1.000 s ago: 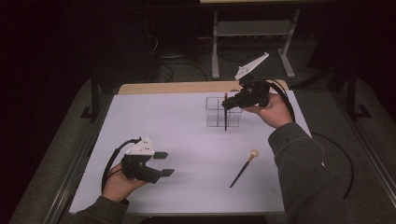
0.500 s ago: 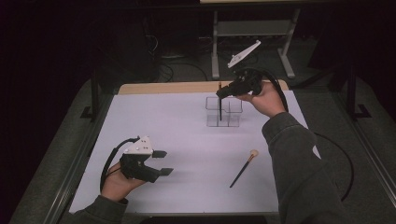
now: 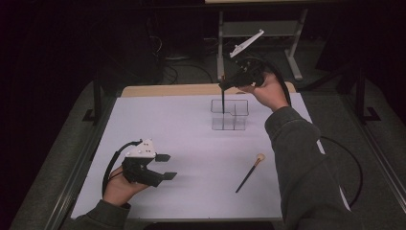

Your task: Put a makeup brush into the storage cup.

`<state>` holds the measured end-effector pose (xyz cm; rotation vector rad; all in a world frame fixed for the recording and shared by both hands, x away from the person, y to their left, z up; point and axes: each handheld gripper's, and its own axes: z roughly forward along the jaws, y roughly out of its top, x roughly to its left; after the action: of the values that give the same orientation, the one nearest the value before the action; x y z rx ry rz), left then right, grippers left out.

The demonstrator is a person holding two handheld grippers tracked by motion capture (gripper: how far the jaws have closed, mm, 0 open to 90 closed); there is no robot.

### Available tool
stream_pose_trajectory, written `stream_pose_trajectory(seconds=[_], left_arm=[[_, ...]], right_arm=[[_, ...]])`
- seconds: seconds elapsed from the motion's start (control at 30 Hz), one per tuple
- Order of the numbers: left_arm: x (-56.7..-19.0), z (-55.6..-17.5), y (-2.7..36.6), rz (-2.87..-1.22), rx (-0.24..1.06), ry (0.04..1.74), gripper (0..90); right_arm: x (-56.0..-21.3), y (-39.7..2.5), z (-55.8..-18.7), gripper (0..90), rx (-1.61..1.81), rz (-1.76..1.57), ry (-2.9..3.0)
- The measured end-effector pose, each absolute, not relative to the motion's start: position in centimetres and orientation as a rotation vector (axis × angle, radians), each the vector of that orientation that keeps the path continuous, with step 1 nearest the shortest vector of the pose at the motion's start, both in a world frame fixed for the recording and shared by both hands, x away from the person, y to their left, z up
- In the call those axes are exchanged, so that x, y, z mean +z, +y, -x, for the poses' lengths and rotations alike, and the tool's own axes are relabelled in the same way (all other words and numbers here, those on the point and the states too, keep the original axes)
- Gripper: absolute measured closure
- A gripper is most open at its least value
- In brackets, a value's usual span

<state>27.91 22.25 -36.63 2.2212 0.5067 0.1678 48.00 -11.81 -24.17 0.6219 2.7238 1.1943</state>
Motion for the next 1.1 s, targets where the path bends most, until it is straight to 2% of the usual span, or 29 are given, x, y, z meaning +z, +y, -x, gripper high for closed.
stream_pose_trajectory(seconds=[0.37,1.1], left_arm=[[-36.5,-27.9,22.4,-2.21,0.167,0.5,35.0],[-36.4,-27.8,22.8,-2.211,0.177,0.509,34.9]], right_arm=[[-23.3,-10.8,-50.0,82.6,1.178,-0.642,2.708],[-25.5,-10.5,-51.9,82.6,1.144,-0.721,2.701]])
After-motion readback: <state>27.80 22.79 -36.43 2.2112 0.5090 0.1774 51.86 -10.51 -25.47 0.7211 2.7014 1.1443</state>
